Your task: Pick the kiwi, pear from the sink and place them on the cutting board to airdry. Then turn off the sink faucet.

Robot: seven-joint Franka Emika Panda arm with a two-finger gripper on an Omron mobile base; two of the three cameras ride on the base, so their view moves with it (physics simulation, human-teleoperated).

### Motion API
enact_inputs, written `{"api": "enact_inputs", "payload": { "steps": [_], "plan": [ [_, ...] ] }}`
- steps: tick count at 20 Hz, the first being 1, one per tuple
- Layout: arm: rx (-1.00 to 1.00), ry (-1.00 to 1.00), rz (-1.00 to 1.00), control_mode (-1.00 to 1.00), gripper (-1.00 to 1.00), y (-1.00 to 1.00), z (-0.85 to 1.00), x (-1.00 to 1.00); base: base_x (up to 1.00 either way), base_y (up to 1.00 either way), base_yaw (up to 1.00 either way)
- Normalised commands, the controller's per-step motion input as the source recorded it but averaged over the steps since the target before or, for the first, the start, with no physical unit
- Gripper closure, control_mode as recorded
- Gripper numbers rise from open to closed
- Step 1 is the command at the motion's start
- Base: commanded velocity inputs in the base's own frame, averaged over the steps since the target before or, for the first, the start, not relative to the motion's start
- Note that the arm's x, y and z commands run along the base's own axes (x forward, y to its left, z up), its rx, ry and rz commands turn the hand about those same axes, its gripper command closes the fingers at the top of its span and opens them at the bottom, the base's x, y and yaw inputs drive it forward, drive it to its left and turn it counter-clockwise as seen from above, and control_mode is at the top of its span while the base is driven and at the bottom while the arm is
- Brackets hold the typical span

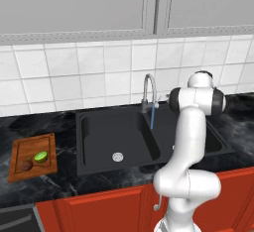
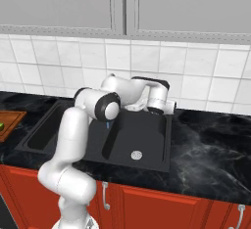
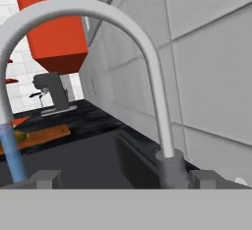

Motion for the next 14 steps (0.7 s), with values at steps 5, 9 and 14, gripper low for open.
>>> {"api": "enact_inputs", "payload": {
  "steps": [5,9,14],
  "plan": [
    [0.0,0.0,0.0,-1.0,-1.0,0.0,-0.22,0.25,0.0,0.0,0.0],
    [0.0,0.0,0.0,-1.0,-1.0,0.03,-0.19,0.25,0.0,0.0,0.0],
    [0.0,0.02,0.0,-1.0,-1.0,0.11,-0.17,0.31,0.0,0.0,0.0]
  ]
}}
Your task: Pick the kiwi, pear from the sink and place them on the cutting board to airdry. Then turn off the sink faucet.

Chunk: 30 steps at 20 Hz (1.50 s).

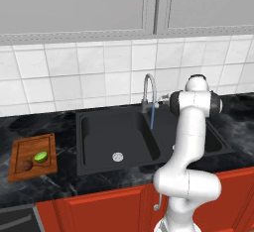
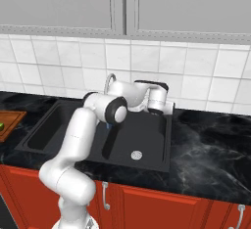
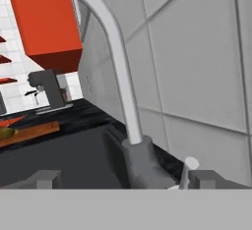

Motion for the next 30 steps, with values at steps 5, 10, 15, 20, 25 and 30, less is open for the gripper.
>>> {"api": "enact_inputs", "payload": {
  "steps": [5,10,15,20,25,30],
  "plan": [
    [0.0,0.01,0.01,-1.0,-1.0,0.16,-0.03,0.26,0.0,0.0,0.0],
    [0.0,0.0,0.02,-1.0,-1.0,0.23,0.0,0.17,0.0,0.0,0.0],
    [0.0,0.0,0.02,-1.0,-1.0,0.39,0.0,0.05,0.0,0.0,0.0],
    [0.0,-0.02,0.03,-1.0,-1.0,0.6,0.24,0.0,0.0,0.0,0.0],
    [-0.06,-0.06,0.03,-1.0,-1.0,0.65,0.55,0.0,0.0,0.0,0.0],
    [-0.12,-0.04,0.01,-1.0,-1.0,0.68,0.73,0.0,0.0,0.0,0.0]
  ]
}}
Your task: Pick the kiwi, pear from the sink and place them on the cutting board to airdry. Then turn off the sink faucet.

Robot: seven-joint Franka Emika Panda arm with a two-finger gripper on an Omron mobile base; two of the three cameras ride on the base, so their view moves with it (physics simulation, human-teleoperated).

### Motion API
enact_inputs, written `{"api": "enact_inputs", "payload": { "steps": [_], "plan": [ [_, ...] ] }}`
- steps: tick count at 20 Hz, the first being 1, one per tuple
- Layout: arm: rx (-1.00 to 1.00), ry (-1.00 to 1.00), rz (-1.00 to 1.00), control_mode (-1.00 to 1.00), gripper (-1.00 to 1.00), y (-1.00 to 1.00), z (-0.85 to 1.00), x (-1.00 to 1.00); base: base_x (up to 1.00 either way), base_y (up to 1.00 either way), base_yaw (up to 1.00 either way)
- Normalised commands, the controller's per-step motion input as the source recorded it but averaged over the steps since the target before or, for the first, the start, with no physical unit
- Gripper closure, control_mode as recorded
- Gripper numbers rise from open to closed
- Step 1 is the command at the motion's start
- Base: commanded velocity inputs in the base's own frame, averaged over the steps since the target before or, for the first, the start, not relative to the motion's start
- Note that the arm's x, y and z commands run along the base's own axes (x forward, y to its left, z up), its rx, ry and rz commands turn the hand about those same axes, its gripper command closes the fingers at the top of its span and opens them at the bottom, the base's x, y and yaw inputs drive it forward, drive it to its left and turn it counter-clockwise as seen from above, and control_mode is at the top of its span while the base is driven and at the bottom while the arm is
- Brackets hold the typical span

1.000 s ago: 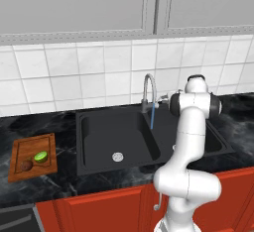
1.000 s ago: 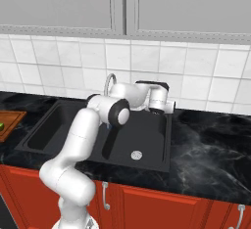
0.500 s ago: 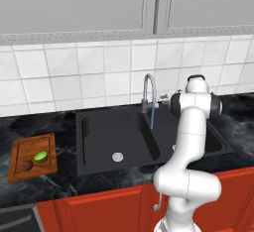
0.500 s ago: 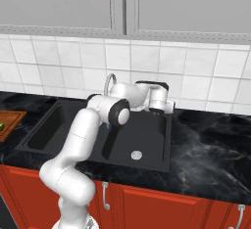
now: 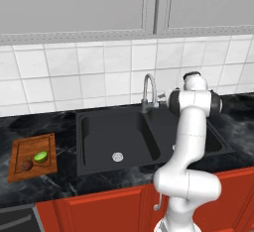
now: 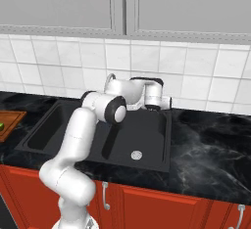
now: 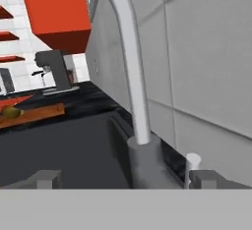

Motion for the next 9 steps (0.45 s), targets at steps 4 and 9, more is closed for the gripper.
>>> {"api": "enact_inputs", "payload": {
  "steps": [4,9],
  "plan": [
    [-0.17,0.0,0.01,-1.0,-1.0,0.8,0.74,0.06,0.0,0.0,0.0],
    [-0.17,0.0,0.01,-1.0,-1.0,0.81,0.58,0.0,0.0,0.0,0.0]
  ]
}}
